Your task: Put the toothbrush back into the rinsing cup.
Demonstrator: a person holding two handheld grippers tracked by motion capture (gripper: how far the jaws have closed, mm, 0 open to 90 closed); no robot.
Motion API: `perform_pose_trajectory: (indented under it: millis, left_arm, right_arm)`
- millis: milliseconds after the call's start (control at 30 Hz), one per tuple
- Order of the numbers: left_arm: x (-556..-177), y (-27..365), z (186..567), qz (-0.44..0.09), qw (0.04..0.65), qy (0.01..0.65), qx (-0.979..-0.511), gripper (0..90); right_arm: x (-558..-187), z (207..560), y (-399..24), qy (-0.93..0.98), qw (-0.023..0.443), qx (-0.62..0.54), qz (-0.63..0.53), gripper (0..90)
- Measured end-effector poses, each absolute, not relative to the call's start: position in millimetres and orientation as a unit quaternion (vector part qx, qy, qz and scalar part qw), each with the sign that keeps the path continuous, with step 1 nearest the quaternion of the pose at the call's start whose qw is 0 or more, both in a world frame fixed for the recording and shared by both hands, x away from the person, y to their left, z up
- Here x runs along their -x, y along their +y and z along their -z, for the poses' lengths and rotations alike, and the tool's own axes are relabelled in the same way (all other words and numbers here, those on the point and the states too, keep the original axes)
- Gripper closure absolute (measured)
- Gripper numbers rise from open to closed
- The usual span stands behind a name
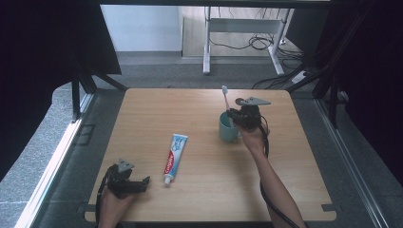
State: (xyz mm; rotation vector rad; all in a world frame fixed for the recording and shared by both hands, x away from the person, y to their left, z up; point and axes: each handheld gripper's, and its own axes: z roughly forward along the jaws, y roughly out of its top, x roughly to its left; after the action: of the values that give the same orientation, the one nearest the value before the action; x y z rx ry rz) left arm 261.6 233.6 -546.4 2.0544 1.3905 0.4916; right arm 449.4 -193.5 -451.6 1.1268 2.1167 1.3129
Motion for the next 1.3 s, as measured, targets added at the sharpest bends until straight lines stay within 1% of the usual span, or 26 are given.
perform_pose_trajectory:
  millis: [333, 1300]
  left_arm:
    - [-262, 234, 546, -0.185, 0.302, 0.524, -0.775, 0.0]
    - [-262, 234, 546, -0.185, 0.302, 0.524, -0.775, 0.0]
  right_arm:
    - [-448, 469, -193, 0.765, 0.193, -0.408, -0.46, 78.3]
    - [-456, 483, -191, 0.785, 0.167, -0.423, -0.422, 77.0]
